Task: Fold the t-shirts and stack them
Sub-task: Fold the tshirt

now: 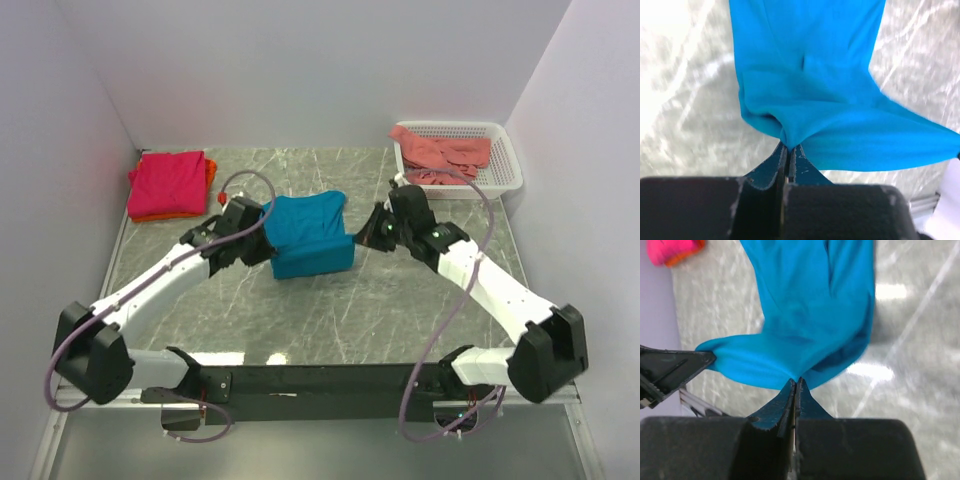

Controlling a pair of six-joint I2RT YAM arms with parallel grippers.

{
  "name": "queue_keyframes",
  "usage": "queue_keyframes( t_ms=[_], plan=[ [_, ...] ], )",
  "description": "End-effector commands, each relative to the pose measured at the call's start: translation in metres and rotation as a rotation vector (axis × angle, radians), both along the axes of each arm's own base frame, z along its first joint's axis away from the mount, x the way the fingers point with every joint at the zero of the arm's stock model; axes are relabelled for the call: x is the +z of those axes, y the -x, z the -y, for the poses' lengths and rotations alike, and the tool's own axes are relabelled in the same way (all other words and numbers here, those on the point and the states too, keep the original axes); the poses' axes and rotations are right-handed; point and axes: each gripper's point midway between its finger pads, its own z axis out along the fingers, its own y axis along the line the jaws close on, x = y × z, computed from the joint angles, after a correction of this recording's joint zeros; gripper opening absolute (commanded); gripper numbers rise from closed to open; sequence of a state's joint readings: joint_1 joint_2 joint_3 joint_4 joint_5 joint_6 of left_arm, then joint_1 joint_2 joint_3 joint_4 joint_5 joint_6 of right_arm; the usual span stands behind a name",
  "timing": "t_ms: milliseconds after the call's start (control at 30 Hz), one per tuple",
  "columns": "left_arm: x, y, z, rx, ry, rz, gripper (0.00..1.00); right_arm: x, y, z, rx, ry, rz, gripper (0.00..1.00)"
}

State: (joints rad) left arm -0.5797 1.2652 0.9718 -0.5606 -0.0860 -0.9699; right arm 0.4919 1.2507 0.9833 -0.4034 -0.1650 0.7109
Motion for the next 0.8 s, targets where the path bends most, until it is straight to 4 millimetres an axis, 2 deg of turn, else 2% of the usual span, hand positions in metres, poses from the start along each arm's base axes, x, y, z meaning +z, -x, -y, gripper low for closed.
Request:
queue_keyframes(
  t_ms=[0, 33, 67, 100, 133, 167, 200, 233, 267, 300, 333, 367, 400, 467, 500, 533, 567, 600, 633, 667, 700, 767],
  plan=[
    [0.023, -0.039, -0.018, 0.013, -0.067, 0.098, 0.01, 0.021, -0.036, 0.003, -0.050, 0.016, 0.064, 0.00],
    [0.021, -0.046, -0.018, 0.014, -0.074, 0.091, 0.01, 0.018, -0.044, 0.001, -0.053, 0.021, 0.058, 0.00],
    [0.032, -0.056, -0.017, 0.016, -0.065, 0.114, 0.01, 0.029, -0.053, -0.001, -0.055, 0.011, 0.078, 0.00],
    [0.032, -0.064, -0.022, 0.026, -0.076, 0.116, 0.01, 0.031, -0.059, -0.001, -0.060, 0.017, 0.082, 0.00],
    [0.024, -0.072, -0.023, 0.029, -0.090, 0.098, 0.01, 0.023, -0.066, 0.000, -0.068, 0.035, 0.064, 0.00],
    [0.032, -0.080, -0.022, 0.029, -0.086, 0.111, 0.01, 0.030, -0.073, -0.002, -0.072, 0.028, 0.076, 0.00],
    [0.022, -0.089, -0.026, 0.035, -0.105, 0.085, 0.01, 0.022, -0.079, -0.004, -0.068, 0.034, 0.059, 0.00],
    [0.020, -0.093, -0.027, 0.039, -0.110, 0.077, 0.01, 0.025, -0.084, -0.006, -0.063, 0.025, 0.061, 0.00],
    [0.025, -0.101, -0.026, 0.044, -0.106, 0.084, 0.01, 0.025, -0.090, -0.007, -0.061, 0.024, 0.064, 0.00],
    [0.018, -0.109, -0.030, 0.053, -0.117, 0.071, 0.01, 0.013, -0.095, -0.008, -0.058, 0.041, 0.040, 0.00],
    [0.017, -0.114, -0.031, 0.059, -0.117, 0.075, 0.01, 0.018, -0.103, -0.010, -0.061, 0.040, 0.053, 0.00],
    [0.022, -0.122, -0.032, 0.068, -0.113, 0.088, 0.01, 0.017, -0.111, -0.007, -0.072, 0.047, 0.058, 0.00],
    [0.017, -0.130, -0.035, 0.071, -0.114, 0.079, 0.01, 0.006, -0.119, -0.007, -0.073, 0.062, 0.043, 0.00],
    [0.023, -0.145, -0.034, 0.073, -0.107, 0.108, 0.01, 0.012, -0.136, -0.006, -0.091, 0.057, 0.072, 0.00],
    [0.016, -0.151, -0.035, 0.069, -0.110, 0.093, 0.01, 0.003, -0.144, -0.006, -0.095, 0.069, 0.061, 0.00],
    [0.020, -0.160, -0.035, 0.074, -0.110, 0.106, 0.01, 0.011, -0.155, -0.007, -0.098, 0.060, 0.082, 0.00],
    [0.018, -0.164, -0.037, 0.084, -0.117, 0.097, 0.01, 0.009, -0.161, -0.009, -0.093, 0.061, 0.086, 0.00],
    [0.008, -0.171, -0.040, 0.091, -0.123, 0.076, 0.01, -0.001, -0.168, -0.008, -0.087, 0.070, 0.068, 0.00],
    [0.009, -0.176, -0.040, 0.092, -0.118, 0.080, 0.01, 0.006, -0.177, -0.011, -0.081, 0.064, 0.088, 0.00],
    [0.006, -0.181, -0.041, 0.089, -0.114, 0.080, 0.01, 0.006, -0.182, -0.012, -0.069, 0.068, 0.096, 0.00],
    [-0.005, -0.186, -0.041, 0.082, -0.119, 0.062, 0.01, -0.009, -0.189, -0.013, -0.065, 0.075, 0.073, 0.00],
    [-0.006, -0.194, -0.038, 0.069, -0.112, 0.062, 0.01, -0.008, -0.201, -0.017, -0.055, 0.061, 0.069, 0.00]
  ],
)
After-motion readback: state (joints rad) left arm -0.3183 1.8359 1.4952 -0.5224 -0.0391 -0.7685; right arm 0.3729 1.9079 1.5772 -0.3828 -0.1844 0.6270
